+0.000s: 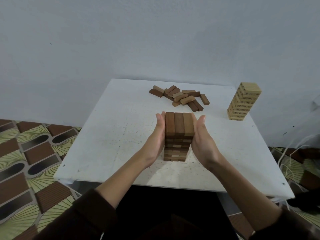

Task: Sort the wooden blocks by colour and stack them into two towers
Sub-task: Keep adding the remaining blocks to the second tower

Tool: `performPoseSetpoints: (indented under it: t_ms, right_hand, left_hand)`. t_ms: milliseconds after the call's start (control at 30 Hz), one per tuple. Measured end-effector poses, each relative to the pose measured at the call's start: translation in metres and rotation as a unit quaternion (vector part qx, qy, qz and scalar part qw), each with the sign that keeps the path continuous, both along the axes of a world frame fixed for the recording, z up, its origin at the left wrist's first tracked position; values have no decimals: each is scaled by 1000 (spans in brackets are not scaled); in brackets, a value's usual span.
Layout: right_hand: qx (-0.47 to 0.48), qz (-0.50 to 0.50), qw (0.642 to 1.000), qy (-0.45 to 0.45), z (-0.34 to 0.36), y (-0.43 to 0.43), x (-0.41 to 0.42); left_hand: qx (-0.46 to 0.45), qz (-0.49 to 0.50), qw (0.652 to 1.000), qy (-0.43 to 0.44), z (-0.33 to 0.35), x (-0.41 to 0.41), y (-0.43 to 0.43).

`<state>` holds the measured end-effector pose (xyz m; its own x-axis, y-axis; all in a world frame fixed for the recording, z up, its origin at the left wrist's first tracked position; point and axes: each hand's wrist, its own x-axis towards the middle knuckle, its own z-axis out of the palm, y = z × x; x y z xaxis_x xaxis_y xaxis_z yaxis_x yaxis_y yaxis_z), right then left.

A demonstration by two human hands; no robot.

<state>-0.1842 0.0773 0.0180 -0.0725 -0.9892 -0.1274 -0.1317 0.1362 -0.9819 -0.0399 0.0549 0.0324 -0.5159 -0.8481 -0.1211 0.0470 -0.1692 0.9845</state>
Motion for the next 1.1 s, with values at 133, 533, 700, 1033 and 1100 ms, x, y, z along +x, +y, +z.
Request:
performPoseSetpoints:
  t_ms: [133, 533, 700, 1033, 1100]
  right_hand:
    - [19, 3, 998, -63, -7, -4, 4]
    - [50, -92, 994, 6, -35, -36, -42]
    - [32, -78, 988, 132, -32, -76, -55]
    - [-7, -55, 924, 378, -42, -151, -73]
    - [-11, -42, 917, 396, -46, -157, -74]
  left_hand:
    - [11, 7, 1000, 18, -13, 3, -5]
    - [19, 84, 992, -96, -48, 23, -40]
    - [-41, 107, 976, -184, -60, 22, -77]
    - [-176, 73, 931, -310, -72, -5, -139]
    - [-190, 73, 930, -307, -77, -12, -146]
